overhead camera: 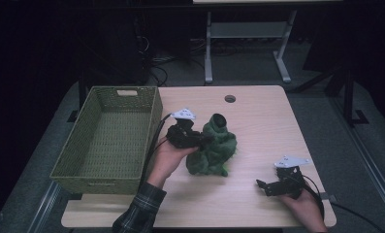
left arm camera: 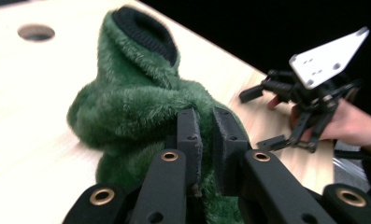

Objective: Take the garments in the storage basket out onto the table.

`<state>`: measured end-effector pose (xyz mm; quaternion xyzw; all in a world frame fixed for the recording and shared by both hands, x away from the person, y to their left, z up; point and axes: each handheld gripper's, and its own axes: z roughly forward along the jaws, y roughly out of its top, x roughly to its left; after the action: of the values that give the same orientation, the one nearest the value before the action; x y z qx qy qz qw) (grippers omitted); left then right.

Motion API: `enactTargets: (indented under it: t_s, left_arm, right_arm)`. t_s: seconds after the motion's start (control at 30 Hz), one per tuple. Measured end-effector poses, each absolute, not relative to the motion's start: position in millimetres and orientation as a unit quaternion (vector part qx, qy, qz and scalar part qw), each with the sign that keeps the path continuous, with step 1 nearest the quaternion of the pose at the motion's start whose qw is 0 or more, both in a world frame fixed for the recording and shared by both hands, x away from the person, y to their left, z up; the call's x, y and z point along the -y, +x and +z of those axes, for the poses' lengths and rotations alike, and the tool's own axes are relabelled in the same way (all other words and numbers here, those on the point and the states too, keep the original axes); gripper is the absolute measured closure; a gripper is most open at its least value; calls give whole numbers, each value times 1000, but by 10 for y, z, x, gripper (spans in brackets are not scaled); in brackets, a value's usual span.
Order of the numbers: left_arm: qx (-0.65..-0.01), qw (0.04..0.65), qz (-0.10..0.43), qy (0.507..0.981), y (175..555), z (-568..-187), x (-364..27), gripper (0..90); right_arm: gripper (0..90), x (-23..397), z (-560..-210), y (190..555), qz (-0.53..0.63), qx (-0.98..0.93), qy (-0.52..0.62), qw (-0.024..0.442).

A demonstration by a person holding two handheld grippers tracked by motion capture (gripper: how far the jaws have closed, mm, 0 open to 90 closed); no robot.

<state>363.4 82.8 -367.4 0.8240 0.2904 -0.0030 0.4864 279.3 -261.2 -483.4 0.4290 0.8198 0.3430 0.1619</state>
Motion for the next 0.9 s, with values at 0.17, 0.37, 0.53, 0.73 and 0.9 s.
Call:
enactTargets:
  t_s: [0.17, 0.37, 0.53, 0.73, 0.9]
  left_arm:
    - [-290, 466, -12, 836, 3637, -3908, -714, 824]
    - [-303, 457, -20, 836, 3631, -4124, -632, 817]
    - [-306, 442, -21, 843, 3633, -4256, -550, 814]
    - [-303, 423, -19, 853, 3657, -4381, -456, 804]
    - [-299, 426, -14, 854, 3668, -4377, -460, 671]
  right_arm:
    - [7, 2612, -4833, 2794, 343, -820, 429, 162]
    - [7, 2612, -4834, 2794, 343, -820, 429, 162]
    - [7, 2612, -4834, 2794, 343, -820, 429, 162]
    - [7, 2612, -4833, 2794, 343, -820, 429, 162]
    - [7, 2612, -4833, 2793, 343, -820, 429, 162]
